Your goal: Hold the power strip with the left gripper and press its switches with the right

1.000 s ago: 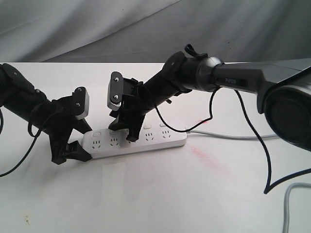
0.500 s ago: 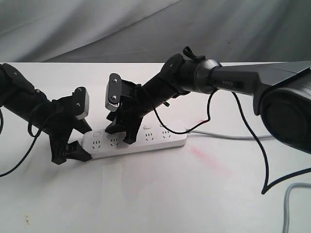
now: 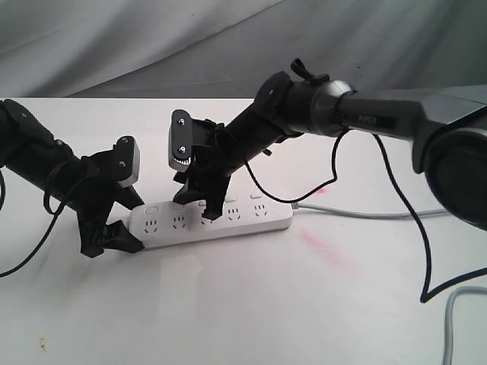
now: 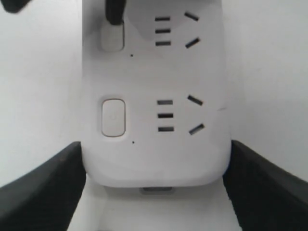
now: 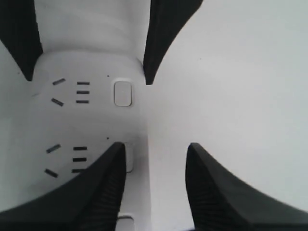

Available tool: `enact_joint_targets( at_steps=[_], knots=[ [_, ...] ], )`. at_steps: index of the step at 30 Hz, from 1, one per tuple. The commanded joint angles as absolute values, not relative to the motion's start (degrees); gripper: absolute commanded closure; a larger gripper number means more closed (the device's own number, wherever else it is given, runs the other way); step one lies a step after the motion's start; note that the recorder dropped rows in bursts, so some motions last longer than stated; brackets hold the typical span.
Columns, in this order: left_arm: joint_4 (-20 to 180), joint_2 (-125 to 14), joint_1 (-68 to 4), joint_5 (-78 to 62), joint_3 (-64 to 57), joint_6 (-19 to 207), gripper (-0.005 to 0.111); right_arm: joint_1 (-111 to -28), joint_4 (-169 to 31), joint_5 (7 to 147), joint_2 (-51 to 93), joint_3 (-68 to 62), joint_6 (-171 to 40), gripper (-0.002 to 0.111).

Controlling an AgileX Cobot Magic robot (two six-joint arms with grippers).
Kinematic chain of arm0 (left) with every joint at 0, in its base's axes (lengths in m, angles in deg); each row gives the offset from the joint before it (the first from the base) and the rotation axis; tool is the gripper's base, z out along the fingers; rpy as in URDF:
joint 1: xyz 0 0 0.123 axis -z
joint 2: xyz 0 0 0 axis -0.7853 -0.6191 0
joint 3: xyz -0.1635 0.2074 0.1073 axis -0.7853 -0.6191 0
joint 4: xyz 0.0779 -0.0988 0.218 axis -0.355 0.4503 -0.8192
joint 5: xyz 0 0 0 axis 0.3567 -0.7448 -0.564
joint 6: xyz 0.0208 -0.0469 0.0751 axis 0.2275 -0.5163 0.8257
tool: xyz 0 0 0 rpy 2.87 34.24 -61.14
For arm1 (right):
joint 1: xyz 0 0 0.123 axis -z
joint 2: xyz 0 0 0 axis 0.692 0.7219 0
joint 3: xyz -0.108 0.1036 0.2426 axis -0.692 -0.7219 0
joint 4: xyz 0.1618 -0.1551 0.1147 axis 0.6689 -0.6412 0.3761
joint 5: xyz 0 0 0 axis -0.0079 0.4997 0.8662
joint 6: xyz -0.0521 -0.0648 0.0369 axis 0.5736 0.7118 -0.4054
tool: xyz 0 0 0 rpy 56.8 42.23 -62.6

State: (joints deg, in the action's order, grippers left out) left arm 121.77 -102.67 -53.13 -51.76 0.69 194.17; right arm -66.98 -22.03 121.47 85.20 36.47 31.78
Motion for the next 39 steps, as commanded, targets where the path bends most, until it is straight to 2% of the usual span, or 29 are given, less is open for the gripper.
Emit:
enact_joint_targets(
  at_steps=[1,39],
  knots=[
    [121.52,-103.03,-52.89,-51.79,0.67,193.77,0.044,-64.9,-23.57,124.38,82.93,36.12,29.97,0.07],
    [121.52,-103.03,-52.89,-51.79,0.67,193.77,0.044,-63.65,-29.02,124.42,86.1,36.12,28.43,0.07]
  ],
)
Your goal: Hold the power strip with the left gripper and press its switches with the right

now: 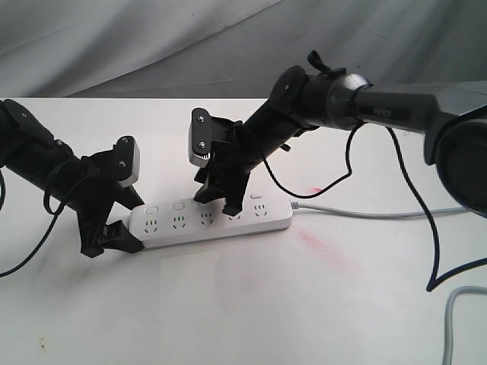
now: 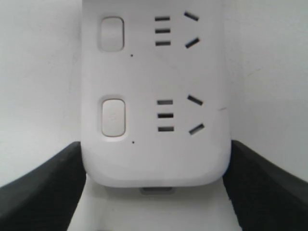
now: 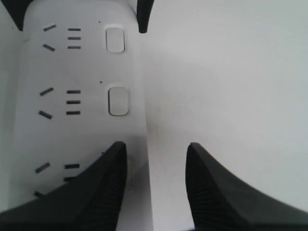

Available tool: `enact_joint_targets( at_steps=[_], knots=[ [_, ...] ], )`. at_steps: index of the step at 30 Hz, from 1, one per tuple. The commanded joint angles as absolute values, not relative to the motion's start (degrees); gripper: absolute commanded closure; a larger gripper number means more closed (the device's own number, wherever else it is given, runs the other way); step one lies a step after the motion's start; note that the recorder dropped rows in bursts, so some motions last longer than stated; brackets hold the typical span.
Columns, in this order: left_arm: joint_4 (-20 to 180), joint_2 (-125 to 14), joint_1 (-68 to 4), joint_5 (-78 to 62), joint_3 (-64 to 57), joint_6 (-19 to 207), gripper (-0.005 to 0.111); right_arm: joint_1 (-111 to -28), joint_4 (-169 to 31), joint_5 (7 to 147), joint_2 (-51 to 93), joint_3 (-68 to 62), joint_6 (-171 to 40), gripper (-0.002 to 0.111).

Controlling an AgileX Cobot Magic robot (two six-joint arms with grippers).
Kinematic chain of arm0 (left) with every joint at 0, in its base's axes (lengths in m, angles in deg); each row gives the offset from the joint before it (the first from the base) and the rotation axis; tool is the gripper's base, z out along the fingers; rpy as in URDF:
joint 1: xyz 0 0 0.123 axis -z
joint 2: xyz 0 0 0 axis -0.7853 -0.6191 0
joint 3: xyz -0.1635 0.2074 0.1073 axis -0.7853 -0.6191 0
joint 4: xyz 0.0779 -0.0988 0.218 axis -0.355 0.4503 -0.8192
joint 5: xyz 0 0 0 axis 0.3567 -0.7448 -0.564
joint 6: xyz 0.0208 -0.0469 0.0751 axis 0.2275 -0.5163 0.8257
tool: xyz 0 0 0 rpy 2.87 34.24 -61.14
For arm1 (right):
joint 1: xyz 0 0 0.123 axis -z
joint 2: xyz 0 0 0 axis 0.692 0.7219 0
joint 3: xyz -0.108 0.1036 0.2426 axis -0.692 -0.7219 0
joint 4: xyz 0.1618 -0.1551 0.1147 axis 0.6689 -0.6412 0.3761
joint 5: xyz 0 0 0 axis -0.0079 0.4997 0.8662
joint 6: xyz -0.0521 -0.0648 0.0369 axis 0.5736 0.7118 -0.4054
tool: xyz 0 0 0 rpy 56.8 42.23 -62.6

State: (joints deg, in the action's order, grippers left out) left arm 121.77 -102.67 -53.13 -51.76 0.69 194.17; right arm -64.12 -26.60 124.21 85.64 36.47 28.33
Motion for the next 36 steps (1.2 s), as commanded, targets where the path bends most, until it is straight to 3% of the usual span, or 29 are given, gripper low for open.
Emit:
enact_joint_targets(
  at_steps=[1,17,36],
  knots=[
    [121.52,-103.03,-52.89,-51.79,0.67,193.77,0.044,-63.65,-29.01,124.42,86.42,36.12,28.43,0.07],
    [121.52,-103.03,-52.89,-51.79,0.67,193.77,0.044,-63.2,-26.34,120.94,87.85,30.14,30.06,0.07],
    [121.52,-103.03,-52.89,-51.79,0.67,193.77,0.044,-60.42,-26.56,120.91,77.18,27.87,26.78,0.07]
  ],
)
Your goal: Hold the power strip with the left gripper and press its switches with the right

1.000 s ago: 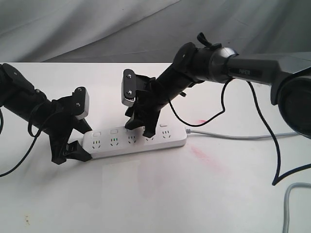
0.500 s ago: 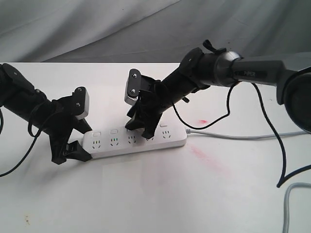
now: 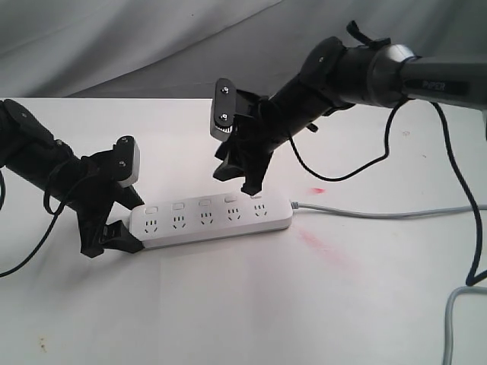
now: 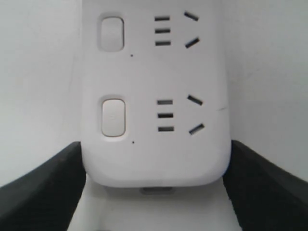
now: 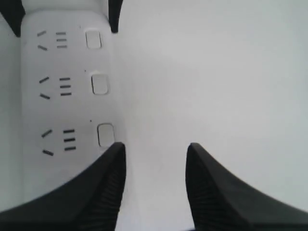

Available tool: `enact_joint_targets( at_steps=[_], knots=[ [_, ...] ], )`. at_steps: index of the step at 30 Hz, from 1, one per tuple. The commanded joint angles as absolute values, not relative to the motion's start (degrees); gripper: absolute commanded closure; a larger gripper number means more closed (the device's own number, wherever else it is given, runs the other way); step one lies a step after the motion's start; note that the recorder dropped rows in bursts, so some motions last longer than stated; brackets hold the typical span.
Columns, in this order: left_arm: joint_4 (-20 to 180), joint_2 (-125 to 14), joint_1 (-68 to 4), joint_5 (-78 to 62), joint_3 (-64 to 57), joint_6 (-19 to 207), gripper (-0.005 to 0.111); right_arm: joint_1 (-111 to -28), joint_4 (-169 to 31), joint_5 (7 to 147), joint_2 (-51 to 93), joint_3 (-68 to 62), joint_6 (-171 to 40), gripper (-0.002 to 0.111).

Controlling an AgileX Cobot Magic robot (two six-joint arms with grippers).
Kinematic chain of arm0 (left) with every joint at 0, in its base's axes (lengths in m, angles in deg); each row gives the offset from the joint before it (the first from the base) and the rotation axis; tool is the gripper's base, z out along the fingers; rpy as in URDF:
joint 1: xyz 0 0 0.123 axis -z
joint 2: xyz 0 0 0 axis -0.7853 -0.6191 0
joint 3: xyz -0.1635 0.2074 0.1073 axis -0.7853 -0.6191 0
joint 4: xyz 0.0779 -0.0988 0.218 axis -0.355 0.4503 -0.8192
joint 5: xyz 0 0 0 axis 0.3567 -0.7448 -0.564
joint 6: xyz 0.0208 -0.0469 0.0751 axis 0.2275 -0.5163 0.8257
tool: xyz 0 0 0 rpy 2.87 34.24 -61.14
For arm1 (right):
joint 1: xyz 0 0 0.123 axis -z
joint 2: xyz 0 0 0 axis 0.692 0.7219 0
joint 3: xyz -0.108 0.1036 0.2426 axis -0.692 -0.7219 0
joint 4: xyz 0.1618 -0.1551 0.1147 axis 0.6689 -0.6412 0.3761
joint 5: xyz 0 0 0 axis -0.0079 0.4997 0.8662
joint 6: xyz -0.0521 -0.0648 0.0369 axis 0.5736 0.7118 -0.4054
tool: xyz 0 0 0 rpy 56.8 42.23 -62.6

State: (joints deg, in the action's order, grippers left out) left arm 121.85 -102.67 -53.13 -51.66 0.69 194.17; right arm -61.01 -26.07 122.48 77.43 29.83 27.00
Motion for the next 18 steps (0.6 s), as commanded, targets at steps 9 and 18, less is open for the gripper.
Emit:
enact_joint_targets(
  at_steps=[9,18],
  knots=[
    [121.52,-103.03,-52.89,-51.79,0.67,193.77,0.044,-60.32,-25.13,117.69,78.87,25.73,28.07,0.07],
    [121.52,-103.03,-52.89,-51.79,0.67,193.77,0.044,-60.32,-25.02,117.82,80.95,25.73,28.07,0.07]
  ],
)
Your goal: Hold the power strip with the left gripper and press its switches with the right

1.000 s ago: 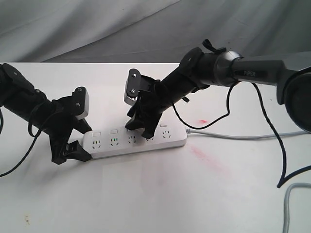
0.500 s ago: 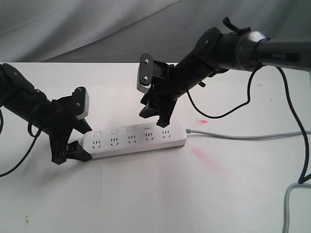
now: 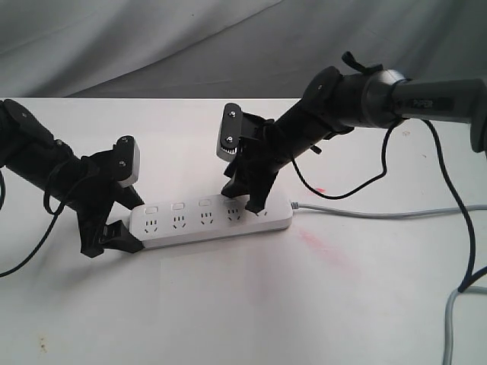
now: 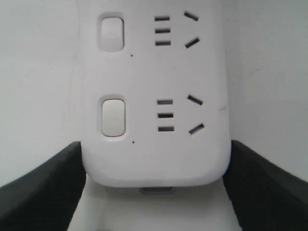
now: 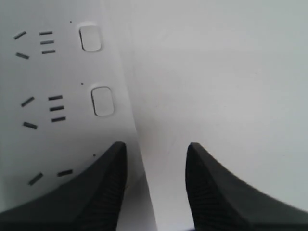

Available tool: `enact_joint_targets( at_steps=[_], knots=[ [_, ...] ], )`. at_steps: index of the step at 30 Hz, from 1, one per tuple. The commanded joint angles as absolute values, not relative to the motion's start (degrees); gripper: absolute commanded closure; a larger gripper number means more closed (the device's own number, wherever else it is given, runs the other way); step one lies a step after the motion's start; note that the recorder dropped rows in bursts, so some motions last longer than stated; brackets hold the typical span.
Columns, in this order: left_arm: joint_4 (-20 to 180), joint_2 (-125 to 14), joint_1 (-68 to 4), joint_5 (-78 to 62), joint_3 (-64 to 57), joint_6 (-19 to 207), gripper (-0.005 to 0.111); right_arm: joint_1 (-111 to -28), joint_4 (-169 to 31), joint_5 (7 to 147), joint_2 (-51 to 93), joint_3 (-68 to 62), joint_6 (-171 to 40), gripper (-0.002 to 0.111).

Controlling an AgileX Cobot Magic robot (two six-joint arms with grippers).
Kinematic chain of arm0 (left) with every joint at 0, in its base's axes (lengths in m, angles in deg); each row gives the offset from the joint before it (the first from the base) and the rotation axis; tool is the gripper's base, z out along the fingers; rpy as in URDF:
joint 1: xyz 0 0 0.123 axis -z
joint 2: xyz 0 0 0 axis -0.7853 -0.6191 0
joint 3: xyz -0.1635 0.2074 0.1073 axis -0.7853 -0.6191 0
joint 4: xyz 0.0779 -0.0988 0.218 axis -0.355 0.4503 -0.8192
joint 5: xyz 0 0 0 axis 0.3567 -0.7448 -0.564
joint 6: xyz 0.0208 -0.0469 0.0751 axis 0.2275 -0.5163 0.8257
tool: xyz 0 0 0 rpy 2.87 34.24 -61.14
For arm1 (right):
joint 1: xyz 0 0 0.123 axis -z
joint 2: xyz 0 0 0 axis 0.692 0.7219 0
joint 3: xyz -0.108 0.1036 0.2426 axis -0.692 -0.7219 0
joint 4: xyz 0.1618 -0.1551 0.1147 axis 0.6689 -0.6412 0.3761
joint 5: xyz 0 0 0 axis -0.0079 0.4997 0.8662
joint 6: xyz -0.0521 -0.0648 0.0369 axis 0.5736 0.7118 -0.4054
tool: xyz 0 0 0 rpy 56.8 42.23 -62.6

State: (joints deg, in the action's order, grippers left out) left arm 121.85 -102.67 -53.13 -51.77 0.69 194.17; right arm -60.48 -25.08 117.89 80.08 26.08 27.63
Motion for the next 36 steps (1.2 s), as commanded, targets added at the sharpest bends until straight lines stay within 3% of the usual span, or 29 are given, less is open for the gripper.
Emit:
enact_joint_targets(
  at_steps=[1,36],
  knots=[
    [121.52,-103.03,-52.89,-51.79,0.67,193.77,0.044,-60.32,-25.02,117.93,81.2,25.73,28.07,0.07],
    [121.52,-103.03,-52.89,-51.79,0.67,193.77,0.044,-59.03,-27.42,119.41,83.9,24.14,28.48,0.07]
  ],
)
